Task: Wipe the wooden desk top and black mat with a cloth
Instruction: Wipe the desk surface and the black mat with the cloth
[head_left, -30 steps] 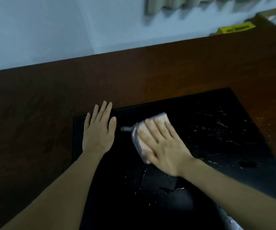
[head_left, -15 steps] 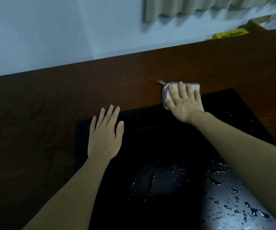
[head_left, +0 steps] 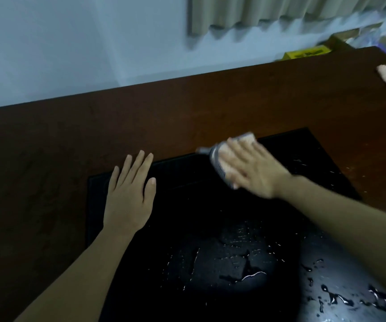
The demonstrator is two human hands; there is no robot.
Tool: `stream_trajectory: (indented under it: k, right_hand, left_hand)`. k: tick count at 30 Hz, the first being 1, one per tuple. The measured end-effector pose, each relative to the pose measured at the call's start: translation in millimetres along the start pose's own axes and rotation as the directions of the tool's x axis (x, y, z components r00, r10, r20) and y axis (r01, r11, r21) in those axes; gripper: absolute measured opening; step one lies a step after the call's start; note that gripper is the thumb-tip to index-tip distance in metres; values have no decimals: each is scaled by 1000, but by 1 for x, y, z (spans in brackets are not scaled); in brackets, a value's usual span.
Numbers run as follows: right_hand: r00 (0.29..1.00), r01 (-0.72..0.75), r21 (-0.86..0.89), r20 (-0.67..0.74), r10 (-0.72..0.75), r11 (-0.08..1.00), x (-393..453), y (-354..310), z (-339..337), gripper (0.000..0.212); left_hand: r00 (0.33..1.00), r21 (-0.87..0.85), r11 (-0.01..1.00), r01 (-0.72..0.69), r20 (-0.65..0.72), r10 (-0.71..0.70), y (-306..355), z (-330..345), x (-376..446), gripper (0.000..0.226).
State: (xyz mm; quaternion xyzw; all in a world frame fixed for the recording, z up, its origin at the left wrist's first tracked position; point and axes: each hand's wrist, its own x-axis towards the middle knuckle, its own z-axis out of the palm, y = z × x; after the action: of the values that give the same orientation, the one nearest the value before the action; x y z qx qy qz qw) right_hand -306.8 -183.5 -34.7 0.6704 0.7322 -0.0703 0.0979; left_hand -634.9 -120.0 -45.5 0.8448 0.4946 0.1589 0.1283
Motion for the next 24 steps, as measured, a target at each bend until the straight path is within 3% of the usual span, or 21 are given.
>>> stream_trajectory:
  k: [3,7,10,13,18,20,24]
  right_hand:
    - [971,-228,87,96,219,970,40,36,-11,66]
    - [949,-309,155,115,293,938,48,25,-14,65]
    - [976,-214,95,53,210,972,15,-16,-4,68]
    - [1000,-9,73,27,7,997,-38,-54,7,70]
    - [969,224,104,80,-233,969,-76,-36,4,66]
    - [977,198,43,69,-201,979,-55,-8,5,68]
    - [997,-61,25,46,60,998,3,65,-3,73]
  left_hand:
    - [1000,13,1000,-5,-17,5,-1,2,0,61]
    - [1000,30,1000,-8,-20,8,0,2,-1,61]
    - [999,72,996,43,-36,-40,4,-1,-2,62]
    - [989,-13,991,133,-69,-133,20,-5,4,62]
    - [994,-115,989,95,-37,-99,77,8,24,64]
    - [998,-122,990,67,1,-67,96,22,30,66]
    - [996,-110,991,72,67,-65,121,47,39,63]
